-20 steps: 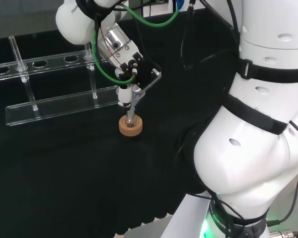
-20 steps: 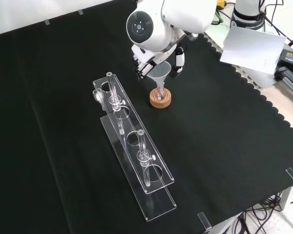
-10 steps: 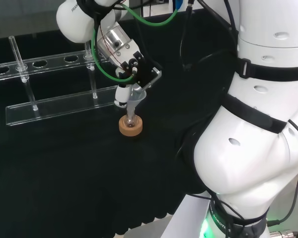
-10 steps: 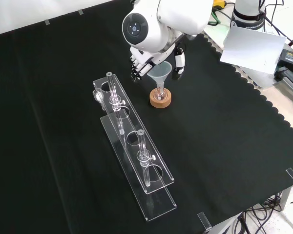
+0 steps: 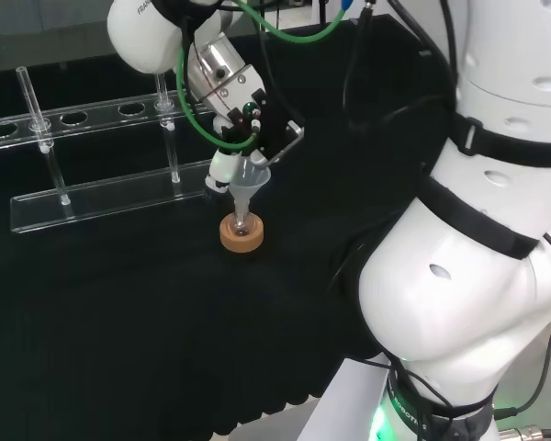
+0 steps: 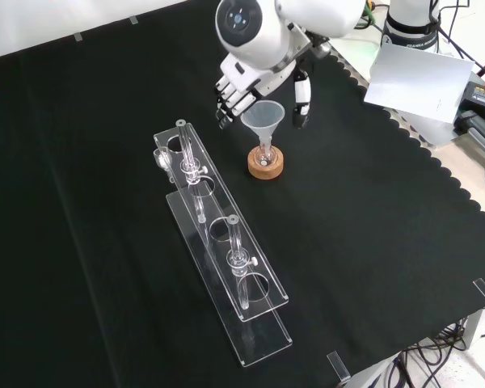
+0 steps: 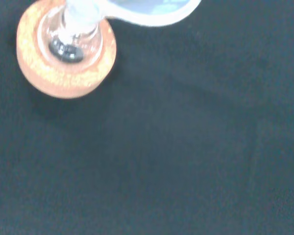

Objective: Place the funnel on the round-bottom flask.

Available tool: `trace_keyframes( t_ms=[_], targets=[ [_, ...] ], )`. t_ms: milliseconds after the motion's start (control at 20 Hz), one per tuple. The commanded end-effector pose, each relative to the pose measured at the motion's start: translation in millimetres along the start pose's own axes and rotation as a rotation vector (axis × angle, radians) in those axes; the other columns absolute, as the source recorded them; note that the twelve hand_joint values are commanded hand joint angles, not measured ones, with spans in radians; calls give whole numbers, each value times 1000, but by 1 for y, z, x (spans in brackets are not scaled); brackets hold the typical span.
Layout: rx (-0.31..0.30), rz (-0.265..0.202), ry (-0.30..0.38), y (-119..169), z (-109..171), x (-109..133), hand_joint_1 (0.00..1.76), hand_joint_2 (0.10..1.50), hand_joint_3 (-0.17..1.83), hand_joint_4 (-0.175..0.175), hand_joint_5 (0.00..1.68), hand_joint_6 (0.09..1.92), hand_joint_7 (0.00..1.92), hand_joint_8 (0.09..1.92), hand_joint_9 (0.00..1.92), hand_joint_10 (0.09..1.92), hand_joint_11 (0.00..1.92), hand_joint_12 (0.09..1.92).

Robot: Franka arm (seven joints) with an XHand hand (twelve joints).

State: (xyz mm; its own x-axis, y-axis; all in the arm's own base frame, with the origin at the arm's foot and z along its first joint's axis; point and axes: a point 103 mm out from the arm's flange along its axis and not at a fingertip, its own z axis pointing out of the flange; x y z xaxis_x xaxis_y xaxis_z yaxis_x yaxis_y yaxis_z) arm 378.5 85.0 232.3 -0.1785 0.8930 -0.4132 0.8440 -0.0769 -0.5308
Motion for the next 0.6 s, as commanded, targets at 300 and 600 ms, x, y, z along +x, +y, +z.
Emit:
trace_keyframes(
  t_ms=[300, 600],
  targets=[
    [-164, -14, 121, -29, -16, -35, 441, 693, 252, -32, 140, 87, 24, 571, 232, 738, 148, 1412],
    [-180, -2, 168, -34, -22, -58, 466, 719, 272, -36, 199, 87, 81, 618, 307, 715, 181, 1394]
  ],
)
